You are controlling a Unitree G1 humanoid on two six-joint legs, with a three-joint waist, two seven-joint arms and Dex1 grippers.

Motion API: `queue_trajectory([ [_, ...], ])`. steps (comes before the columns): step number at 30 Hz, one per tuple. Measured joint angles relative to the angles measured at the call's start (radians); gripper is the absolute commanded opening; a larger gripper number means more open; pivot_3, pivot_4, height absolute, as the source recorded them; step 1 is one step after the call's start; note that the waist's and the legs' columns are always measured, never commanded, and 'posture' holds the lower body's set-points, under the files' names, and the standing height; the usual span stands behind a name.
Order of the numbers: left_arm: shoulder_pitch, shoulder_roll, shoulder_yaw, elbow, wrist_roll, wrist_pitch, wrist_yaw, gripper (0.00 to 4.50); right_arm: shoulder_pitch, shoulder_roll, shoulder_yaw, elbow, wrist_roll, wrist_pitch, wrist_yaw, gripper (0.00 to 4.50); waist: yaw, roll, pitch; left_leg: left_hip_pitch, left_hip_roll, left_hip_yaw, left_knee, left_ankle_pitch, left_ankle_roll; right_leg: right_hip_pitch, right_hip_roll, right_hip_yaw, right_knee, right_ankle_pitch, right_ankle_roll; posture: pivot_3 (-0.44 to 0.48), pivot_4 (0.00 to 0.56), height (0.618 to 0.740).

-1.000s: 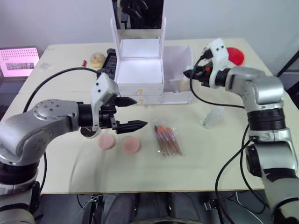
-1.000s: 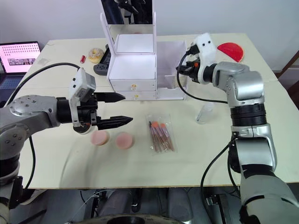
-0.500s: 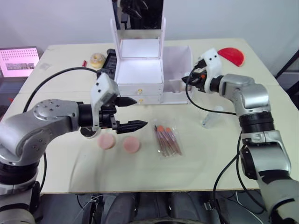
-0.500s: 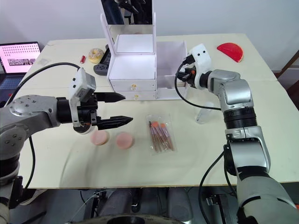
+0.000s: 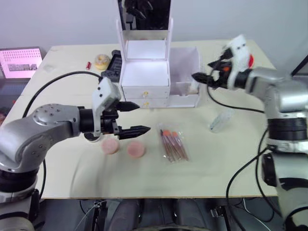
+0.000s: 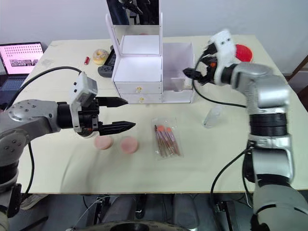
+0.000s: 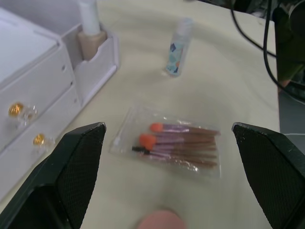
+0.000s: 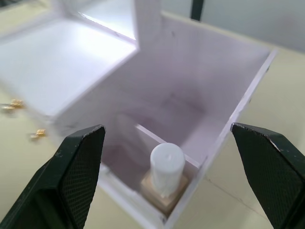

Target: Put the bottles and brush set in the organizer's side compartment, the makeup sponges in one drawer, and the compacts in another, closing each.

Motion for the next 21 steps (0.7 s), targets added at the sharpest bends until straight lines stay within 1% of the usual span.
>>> queue_trajectory([
  [2,0.065,0.035,0.059,0.016,0.001,-0.036,-0.047,4.50,0.092,-0.060,-0.071,-0.056,0.036,-0.028,0.056,4.46,0.000,0.000,0.000,0.000,0.000,0.001,0.000,0.000,0.001,0.001,0.000,0.000,-0.001,0.000,0.000,0.000,0.150,0.740],
  [3,0.116,0.050,0.103,0.029,0.001,-0.056,-0.075,4.50,0.165,-0.096,-0.112,-0.075,0.045,-0.073,0.099,4.46,0.000,0.000,0.000,0.001,0.000,0.001,-0.001,-0.001,0.001,0.001,0.000,0.000,-0.001,0.000,0.000,0.000,0.150,0.740],
  [4,0.181,0.067,0.149,0.054,0.005,-0.075,-0.105,4.50,0.253,-0.133,-0.159,-0.074,0.048,-0.129,0.144,4.46,0.000,0.000,0.000,0.001,0.000,0.002,-0.001,-0.001,0.002,0.001,0.000,0.000,-0.002,0.000,0.000,0.000,0.150,0.740],
  [5,0.224,0.077,0.177,0.079,0.020,-0.085,-0.121,4.50,0.303,-0.150,-0.190,-0.059,0.044,-0.158,0.168,4.46,0.000,0.000,0.000,0.001,0.000,0.002,-0.001,-0.001,0.002,0.001,-0.001,0.000,-0.001,0.000,0.000,0.000,0.150,0.740],
  [6,0.281,0.089,0.212,0.108,0.046,-0.123,-0.148,4.50,0.373,-0.170,-0.226,-0.048,0.043,-0.210,0.200,4.46,-0.004,0.000,0.000,0.001,0.000,0.004,-0.001,-0.001,0.002,0.000,-0.001,0.001,-0.001,0.000,0.000,0.000,0.150,0.740],
  [7,0.311,0.097,0.231,0.127,0.064,-0.139,-0.161,4.50,0.405,-0.178,-0.246,-0.037,0.042,-0.227,0.214,4.46,-0.006,0.000,0.000,0.002,0.001,0.005,-0.001,-0.001,0.002,0.001,-0.001,0.003,-0.001,0.000,0.000,0.000,0.150,0.740],
  [10,0.465,0.139,0.317,0.253,0.176,-0.288,-0.251,4.50,0.541,-0.219,-0.315,0.012,0.029,-0.340,0.257,4.46,-0.007,0.001,0.000,0.005,0.003,0.008,-0.001,-0.001,0.002,0.002,-0.001,0.006,-0.001,-0.001,-0.002,0.000,0.150,0.740],
  [13,0.542,0.145,0.421,0.445,0.257,-0.381,-0.281,4.50,0.637,-0.225,-0.374,0.082,0.013,-0.431,0.273,4.46,-0.004,0.001,0.000,0.005,0.003,0.008,0.000,-0.001,0.002,0.002,-0.001,0.006,-0.001,-0.002,-0.004,0.000,0.150,0.740],
  [15,0.571,0.152,0.483,0.552,0.294,-0.433,-0.291,4.50,0.677,-0.225,-0.405,0.128,0.009,-0.475,0.281,4.46,-0.002,0.001,0.000,0.004,0.003,0.008,-0.001,-0.001,0.002,0.002,-0.002,0.007,-0.003,-0.002,-0.004,0.000,0.150,0.740],
  [19,0.669,0.153,0.627,0.767,0.334,-0.536,-0.341,4.50,0.763,-0.226,-0.460,0.187,0.007,-0.548,0.302,4.46,-0.005,0.001,0.000,0.004,0.003,0.008,-0.002,-0.002,0.003,0.001,-0.002,0.007,-0.004,-0.002,-0.002,0.000,0.150,0.740],
  [21,0.694,0.153,0.659,0.838,0.349,-0.566,-0.364,4.50,0.782,-0.225,-0.462,0.202,0.003,-0.571,0.312,4.46,-0.003,0.001,0.000,0.004,0.003,0.008,-0.001,-0.002,0.003,0.001,-0.003,0.008,-0.004,-0.002,-0.004,0.000,0.150,0.740],
])
